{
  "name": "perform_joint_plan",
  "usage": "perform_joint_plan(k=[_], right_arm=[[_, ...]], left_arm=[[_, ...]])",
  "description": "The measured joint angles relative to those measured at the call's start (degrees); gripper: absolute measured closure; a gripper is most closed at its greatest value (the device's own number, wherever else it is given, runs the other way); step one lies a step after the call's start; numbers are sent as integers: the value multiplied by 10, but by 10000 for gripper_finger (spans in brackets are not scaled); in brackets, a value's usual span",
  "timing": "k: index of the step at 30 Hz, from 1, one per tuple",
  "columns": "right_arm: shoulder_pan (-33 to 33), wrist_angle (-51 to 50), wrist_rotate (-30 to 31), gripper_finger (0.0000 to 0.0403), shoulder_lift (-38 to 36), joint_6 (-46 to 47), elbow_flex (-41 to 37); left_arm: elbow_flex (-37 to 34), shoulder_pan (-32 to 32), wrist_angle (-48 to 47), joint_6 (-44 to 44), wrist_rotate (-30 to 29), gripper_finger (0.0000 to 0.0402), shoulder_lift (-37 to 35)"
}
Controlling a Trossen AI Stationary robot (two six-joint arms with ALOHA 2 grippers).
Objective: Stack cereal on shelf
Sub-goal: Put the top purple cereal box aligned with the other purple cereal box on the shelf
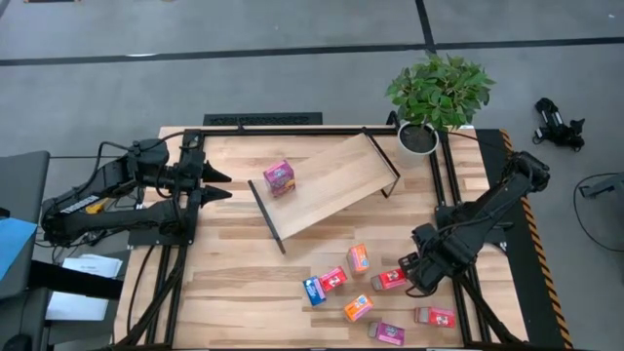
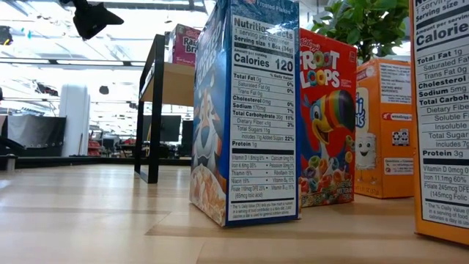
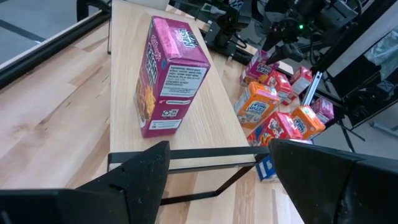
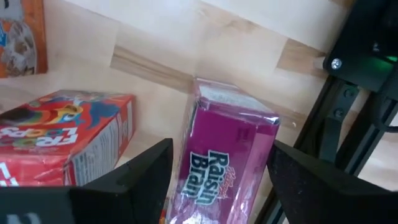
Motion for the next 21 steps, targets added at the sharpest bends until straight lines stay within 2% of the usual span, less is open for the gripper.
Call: perform_joint_plan(k=[14,21], right_arm=[[-3,2,-10,216,0,-31,0],[-29,-10,-14,231,-15,-87,16]], left_arm=[[0,0,1,-3,0,133,0],[0,0,1,-3,0,133,0]])
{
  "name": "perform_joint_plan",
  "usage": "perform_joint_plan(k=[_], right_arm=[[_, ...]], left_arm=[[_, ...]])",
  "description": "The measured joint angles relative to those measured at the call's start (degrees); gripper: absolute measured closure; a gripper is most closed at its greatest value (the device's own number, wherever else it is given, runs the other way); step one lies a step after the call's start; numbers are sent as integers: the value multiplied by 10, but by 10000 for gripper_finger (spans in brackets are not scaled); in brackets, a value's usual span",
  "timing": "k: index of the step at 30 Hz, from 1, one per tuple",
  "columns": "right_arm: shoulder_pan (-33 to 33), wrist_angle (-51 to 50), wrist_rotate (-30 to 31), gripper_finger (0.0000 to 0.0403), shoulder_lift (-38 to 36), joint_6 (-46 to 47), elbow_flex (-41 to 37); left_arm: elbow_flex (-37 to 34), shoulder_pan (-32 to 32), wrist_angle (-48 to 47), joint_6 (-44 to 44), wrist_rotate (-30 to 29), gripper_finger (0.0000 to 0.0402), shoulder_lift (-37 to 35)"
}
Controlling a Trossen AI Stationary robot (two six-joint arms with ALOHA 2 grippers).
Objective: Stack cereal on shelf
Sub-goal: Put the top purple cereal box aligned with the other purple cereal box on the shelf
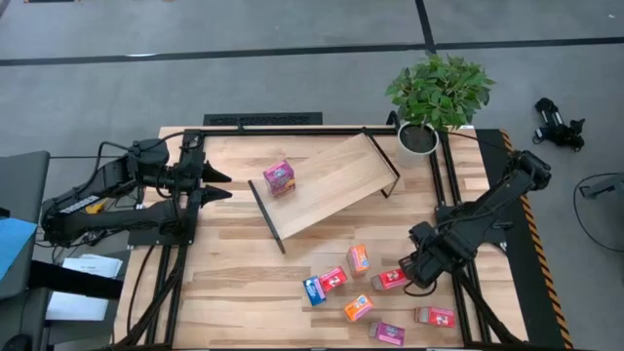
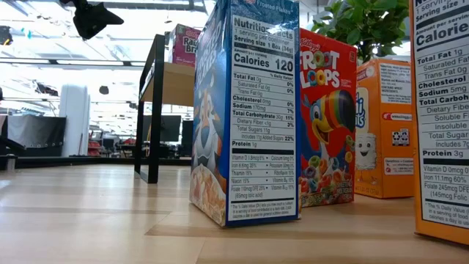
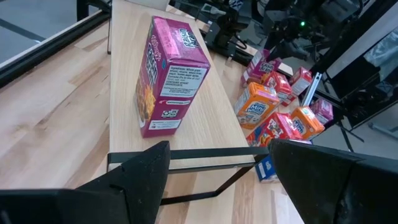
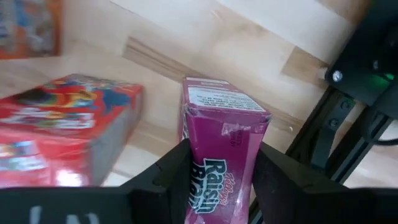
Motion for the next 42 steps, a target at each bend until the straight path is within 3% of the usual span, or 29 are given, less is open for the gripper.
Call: perform_joint_plan(k=[8,14,19,26,33,42], right_arm=[[-88,-140,31,232,-3,-164,131],[-169,-142,93,242,-3,-344,250],[-230,-90,116,242,7,-564,320],[-288,87,120,243,9,-877,334],[-317,206,90,242,82,-1067,355],[-324,102,98,239,264,-1246,565]], left_arm=[[0,0,0,-6,0,133,0],[0,0,0,-6,0,133,0],[0,0,0,-6,-1,133,0],[0,0,0,-6,-1,133,0],[0,0,1,-20,-2,133,0],[0,0,6,-21,-18,133,0]])
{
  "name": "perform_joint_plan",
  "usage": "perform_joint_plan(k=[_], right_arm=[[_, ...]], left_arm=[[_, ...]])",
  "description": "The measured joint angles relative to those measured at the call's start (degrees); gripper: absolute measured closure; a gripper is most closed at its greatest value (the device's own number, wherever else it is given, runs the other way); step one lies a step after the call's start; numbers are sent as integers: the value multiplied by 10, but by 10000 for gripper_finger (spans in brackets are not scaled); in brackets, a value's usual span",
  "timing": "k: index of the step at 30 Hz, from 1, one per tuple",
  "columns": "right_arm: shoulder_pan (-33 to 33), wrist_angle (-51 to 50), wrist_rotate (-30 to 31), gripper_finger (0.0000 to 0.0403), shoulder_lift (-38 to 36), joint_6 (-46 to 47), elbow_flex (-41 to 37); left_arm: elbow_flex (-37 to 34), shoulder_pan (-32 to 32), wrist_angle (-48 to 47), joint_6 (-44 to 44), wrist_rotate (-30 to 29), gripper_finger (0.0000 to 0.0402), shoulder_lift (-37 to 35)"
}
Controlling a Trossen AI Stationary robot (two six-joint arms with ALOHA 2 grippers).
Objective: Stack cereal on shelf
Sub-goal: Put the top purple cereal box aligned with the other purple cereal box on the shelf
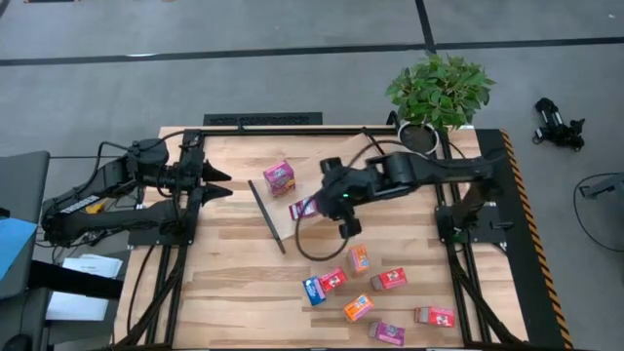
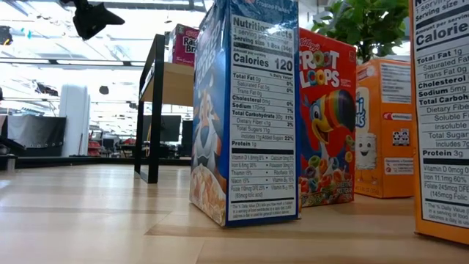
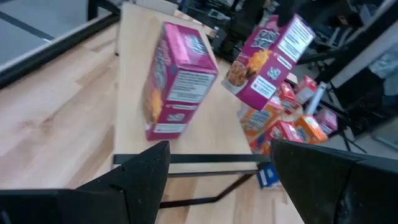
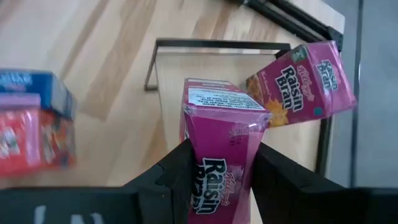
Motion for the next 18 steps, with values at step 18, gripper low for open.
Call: perform_joint_plan(k=[18], right_arm=[[-23,-86,40,235,159,-141,167]], left_arm=[[0,0,-1,0,-14,133,0]])
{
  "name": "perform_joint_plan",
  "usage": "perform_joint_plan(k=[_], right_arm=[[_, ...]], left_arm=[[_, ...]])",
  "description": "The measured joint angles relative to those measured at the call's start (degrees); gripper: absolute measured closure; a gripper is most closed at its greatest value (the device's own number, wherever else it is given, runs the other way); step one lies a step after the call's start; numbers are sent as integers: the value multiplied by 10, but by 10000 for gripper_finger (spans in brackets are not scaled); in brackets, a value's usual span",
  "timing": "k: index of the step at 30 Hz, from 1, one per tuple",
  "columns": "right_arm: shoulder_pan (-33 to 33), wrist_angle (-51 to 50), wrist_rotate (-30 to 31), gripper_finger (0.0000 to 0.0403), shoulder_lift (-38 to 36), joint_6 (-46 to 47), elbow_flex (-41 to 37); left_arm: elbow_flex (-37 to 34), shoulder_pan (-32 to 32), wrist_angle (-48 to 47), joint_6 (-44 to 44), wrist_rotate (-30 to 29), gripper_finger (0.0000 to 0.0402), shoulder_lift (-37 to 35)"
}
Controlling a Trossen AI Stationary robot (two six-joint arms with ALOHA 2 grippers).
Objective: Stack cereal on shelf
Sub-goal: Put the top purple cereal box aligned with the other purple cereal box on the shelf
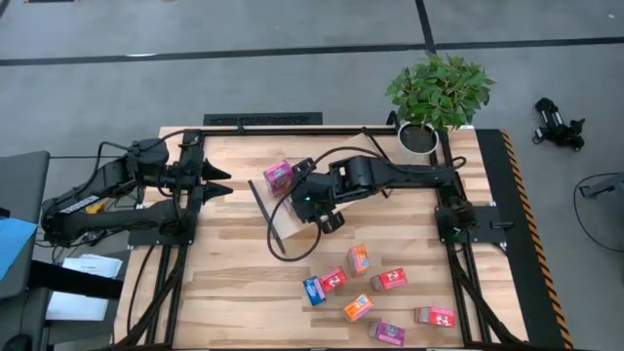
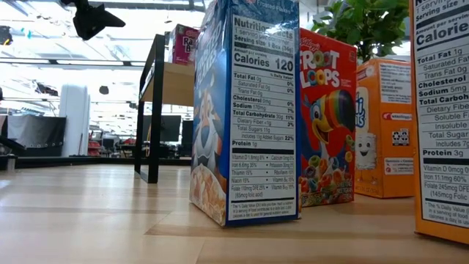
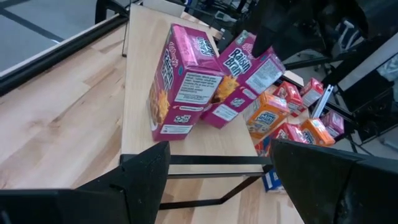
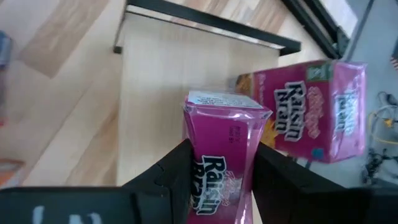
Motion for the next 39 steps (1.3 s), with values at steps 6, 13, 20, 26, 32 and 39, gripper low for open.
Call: perform_joint_plan(k=[6,13,20,26,32,39], right_arm=[[0,10,0,222,3,-8,-1],[8,9,-1,198,3,-10,-2],[20,11,49,176,3,-24,-2],[18,36,72,174,3,-30,-2],[18,68,73,174,3,-50,-2],[18,73,73,162,3,-44,-2]], left_arm=[[0,0,0,0,0,133,0],[0,0,0,0,0,133,0],[0,0,0,0,0,133,0],[0,0,0,0,0,133,0],[0,0,0,0,0,133,0],[0,0,0,0,0,133,0]])
